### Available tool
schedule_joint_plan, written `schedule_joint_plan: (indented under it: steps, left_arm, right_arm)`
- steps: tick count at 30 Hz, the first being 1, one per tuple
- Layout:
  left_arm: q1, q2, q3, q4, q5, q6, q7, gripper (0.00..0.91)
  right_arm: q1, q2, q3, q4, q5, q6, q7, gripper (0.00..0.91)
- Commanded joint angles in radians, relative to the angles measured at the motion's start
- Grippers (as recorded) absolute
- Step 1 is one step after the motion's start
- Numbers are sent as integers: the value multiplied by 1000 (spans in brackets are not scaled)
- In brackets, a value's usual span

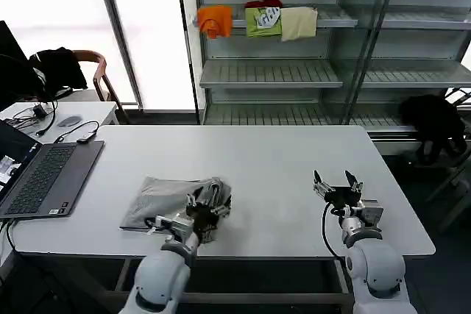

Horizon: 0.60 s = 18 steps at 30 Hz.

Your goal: Fold and organize the clothes.

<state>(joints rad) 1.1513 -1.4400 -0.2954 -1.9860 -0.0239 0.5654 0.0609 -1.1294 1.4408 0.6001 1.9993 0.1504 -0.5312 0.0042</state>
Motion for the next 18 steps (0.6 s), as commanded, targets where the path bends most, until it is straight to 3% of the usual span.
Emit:
schedule_joint_plan:
  steps: [1,4,8,18]
  left_arm:
    - [-50,131,-404,-103,-435,11,37,907]
    - [-54,191,-509,4,-434,11,63,907]
    - [-50,233,-539,135,-403,10,63,907]
    - [-7,192,-469,247,-285,-26,82,907]
  right_arm:
    - [4,-3,-7,-2,0,-2,1,907]
    - [6,-4,-17,-1,-4,-5,2,907]
    - [8,-1,-29,-9,-17,-4,2,907]
    - [-2,7,-38,-1,-22,-5,6,907]
